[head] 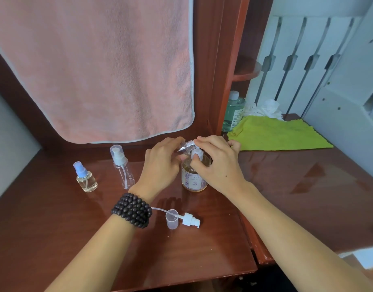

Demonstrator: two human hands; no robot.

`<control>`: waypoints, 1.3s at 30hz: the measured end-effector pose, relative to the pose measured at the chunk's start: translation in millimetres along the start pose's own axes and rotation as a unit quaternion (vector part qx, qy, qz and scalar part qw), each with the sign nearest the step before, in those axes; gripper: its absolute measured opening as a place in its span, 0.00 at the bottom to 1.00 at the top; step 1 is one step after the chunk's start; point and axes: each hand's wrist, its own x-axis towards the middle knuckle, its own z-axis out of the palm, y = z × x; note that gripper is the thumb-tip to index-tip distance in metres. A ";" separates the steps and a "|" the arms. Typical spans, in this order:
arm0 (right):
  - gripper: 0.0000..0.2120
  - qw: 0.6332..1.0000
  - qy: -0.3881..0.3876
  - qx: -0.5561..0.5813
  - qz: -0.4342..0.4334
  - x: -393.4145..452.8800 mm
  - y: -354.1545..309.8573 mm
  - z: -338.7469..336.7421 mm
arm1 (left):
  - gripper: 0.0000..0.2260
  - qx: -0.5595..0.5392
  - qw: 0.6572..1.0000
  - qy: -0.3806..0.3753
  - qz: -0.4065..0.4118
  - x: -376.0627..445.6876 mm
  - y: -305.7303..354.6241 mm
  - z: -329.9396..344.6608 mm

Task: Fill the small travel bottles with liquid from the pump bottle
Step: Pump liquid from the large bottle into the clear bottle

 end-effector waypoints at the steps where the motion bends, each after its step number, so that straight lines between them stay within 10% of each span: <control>1: 0.13 1.000 0.001 -0.002 0.002 0.9 -0.3 0.5 | 0.17 -0.001 1.000 0.002 0.000 0.2 -0.1 0.6; 39: 0.11 1.000 0.004 0.006 -0.002 2.2 3.1 -0.1 | 0.15 0.001 1.000 0.007 -0.006 0.1 -2.8 5.6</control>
